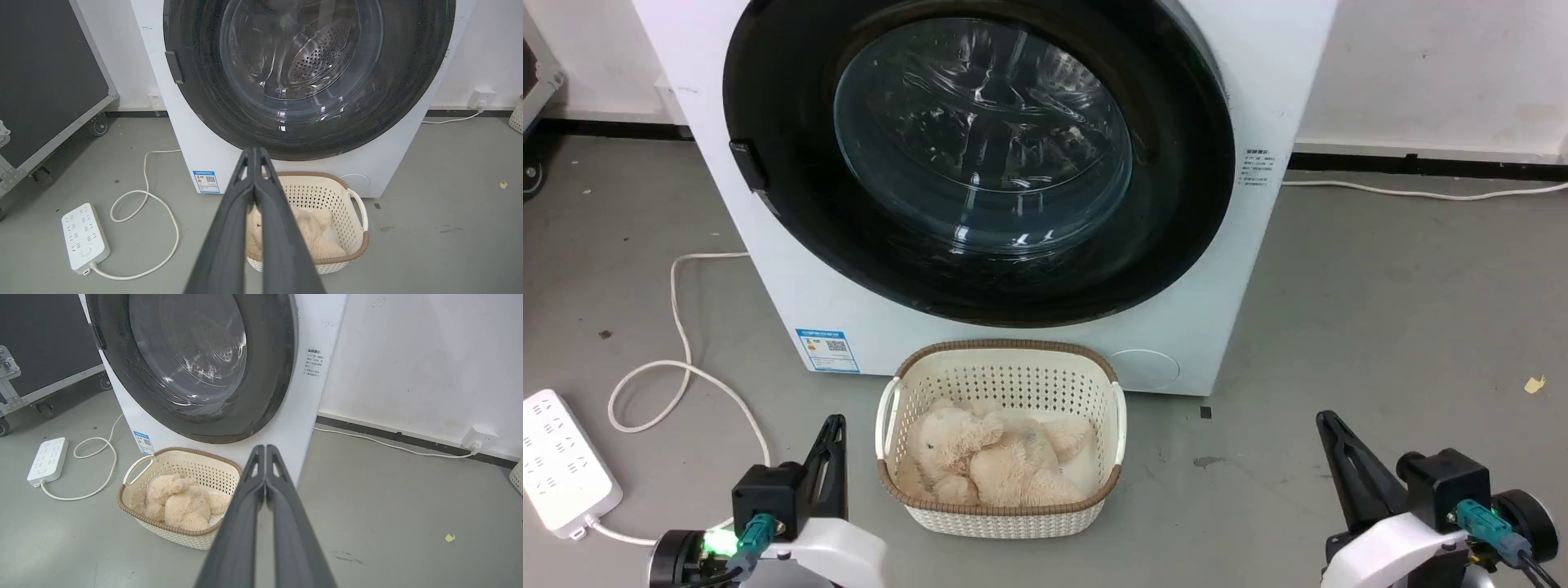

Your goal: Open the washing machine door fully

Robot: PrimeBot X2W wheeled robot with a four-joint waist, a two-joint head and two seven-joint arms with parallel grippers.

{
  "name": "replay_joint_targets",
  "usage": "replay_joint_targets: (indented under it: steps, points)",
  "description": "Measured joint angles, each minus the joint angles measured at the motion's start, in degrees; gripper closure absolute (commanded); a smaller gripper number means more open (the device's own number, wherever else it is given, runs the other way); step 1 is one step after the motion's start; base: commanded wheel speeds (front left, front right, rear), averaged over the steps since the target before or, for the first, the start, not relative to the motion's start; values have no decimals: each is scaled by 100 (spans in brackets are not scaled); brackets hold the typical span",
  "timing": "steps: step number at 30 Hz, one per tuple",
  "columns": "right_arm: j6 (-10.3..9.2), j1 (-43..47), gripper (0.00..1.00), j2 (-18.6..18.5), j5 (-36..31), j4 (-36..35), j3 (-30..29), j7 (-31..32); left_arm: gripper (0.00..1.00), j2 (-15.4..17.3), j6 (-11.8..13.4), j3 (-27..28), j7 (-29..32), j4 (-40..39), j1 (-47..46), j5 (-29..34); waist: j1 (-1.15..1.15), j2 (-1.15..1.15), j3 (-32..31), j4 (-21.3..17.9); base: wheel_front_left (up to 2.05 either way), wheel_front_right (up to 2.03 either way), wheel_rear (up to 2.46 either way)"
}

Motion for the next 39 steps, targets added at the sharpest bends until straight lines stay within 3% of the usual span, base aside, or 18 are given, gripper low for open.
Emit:
replay_joint_targets:
  steps: [31, 32, 39]
  points:
    - [0, -1, 100, 0, -4, 0, -2, 0, 100, 0, -1, -2, 1, 0, 0, 0, 0, 0, 0, 0, 0, 0, 0]
    - [0, 1, 0, 0, -3, 1, 0, 0, 0, -1, -1, 0, 0, 1, 2, -7, 0, 0, 0, 0, 0, 0, 0]
    - [0, 2, 0, 0, 19, 5, 9, -8, 0, -1, -1, -7, -3, 10, 4, -12, 0, 0, -9, -2, 0, 0, 0]
